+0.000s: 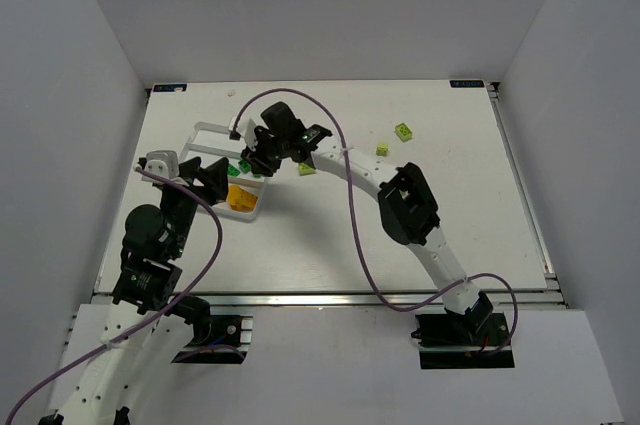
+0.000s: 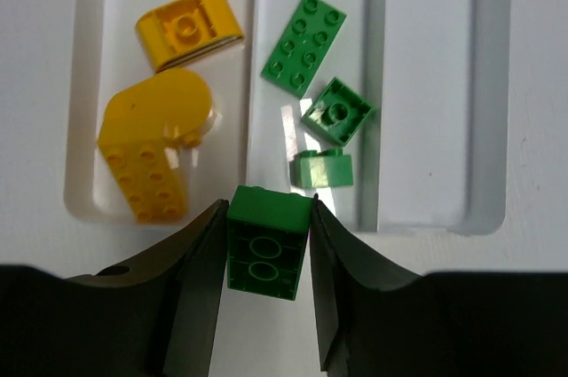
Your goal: Sort the legos into containers by color
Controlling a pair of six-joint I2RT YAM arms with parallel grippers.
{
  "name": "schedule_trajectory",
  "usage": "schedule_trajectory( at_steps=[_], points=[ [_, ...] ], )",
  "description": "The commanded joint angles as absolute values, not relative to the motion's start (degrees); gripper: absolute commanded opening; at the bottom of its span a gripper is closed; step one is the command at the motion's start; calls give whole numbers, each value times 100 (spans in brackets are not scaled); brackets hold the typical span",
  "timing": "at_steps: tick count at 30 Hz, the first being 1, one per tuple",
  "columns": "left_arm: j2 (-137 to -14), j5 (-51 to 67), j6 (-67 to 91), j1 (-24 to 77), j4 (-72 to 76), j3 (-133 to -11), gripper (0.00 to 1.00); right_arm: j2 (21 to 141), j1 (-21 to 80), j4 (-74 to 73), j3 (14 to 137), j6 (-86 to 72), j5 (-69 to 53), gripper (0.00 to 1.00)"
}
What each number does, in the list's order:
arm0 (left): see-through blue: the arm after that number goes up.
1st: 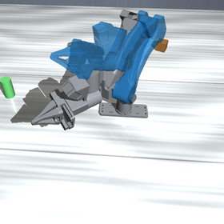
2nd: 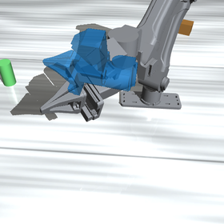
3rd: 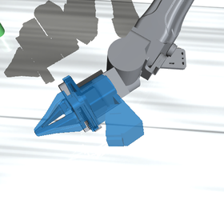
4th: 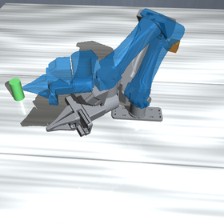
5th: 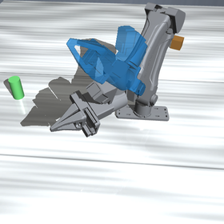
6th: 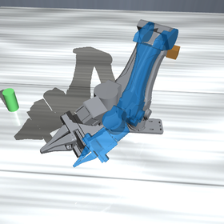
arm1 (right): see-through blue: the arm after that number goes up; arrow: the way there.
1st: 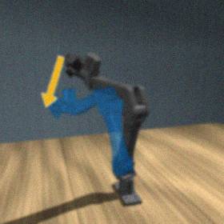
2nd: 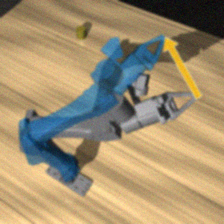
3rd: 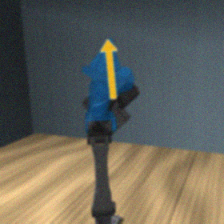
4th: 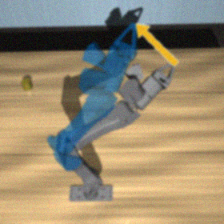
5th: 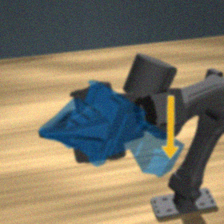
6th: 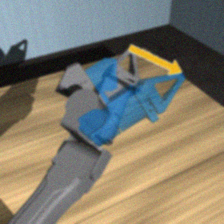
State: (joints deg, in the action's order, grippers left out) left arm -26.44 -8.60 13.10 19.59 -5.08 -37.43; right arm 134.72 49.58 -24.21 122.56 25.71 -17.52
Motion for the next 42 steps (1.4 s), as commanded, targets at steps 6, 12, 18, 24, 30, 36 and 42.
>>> schedule_trajectory(
  at_steps=[6, 12, 18, 24, 30, 36, 42],
  points=[
    [-2760, -809, 1239, 1934, -448, -3753, 71, 13983, 4904, -556, 12587, 1960, -1600, 2],
    [-2751, -774, 1248, 1934, -448, -3762, 71, 14150, 4895, -220, 12463, 1758, -1521, 19],
    [-2751, -712, 1257, 1934, -431, -3771, 71, 14194, 4887, -246, 12331, 1731, -1670, 35],
    [-2760, -712, 1248, 1934, -422, -3753, 71, 14344, 4957, -115, 12638, 1609, -1749, 34],
    [-2874, -659, 1257, 1934, -422, -3753, 71, 14537, 4974, 140, 12656, 1529, -1767, 38],
    [-2918, -598, 1257, 1934, -422, -3762, 71, 14607, 4966, 246, 12630, 1424, -1714, 60],
    [-2900, -589, 1257, 1934, -422, -3753, 71, 14449, 4966, 229, 12586, 1406, -1740, 67]
  ],
)
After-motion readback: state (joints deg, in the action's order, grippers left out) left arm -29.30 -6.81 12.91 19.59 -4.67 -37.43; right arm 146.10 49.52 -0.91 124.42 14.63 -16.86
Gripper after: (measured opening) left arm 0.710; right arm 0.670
